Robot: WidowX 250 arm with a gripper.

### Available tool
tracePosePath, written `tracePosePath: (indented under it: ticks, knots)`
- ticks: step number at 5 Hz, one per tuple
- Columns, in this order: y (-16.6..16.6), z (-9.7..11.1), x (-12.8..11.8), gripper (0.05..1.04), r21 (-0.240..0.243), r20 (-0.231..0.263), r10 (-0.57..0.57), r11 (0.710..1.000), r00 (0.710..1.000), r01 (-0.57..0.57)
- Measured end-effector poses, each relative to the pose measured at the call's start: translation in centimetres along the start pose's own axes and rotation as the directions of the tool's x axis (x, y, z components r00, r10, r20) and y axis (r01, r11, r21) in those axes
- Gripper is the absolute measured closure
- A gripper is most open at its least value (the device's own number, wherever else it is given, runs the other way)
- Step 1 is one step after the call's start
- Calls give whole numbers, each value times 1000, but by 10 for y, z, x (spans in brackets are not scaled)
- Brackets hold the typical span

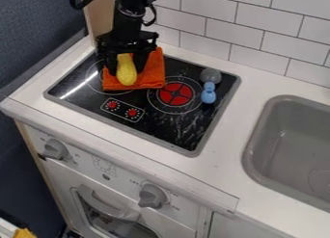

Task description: Picked up the corn and moved it to the right side of the stove

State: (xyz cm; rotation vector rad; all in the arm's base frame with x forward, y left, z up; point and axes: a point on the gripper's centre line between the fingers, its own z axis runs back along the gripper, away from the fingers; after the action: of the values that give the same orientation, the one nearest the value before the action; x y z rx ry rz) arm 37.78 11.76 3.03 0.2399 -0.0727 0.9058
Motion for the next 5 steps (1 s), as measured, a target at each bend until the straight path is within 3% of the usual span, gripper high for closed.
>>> tracePosePath:
  ticks: [1, 2, 3, 5]
  knots:
    - [0, 0, 0, 441, -1, 3, -9, 1000, 1000, 9]
    - [2, -1, -1, 441, -2, 7, -20, 1000, 1000, 20]
    - [5, 11, -1, 441, -19, 38, -24, 1000, 999, 25]
    - [-12, 49, -30, 441, -116, 111, -125, 984, 986, 137]
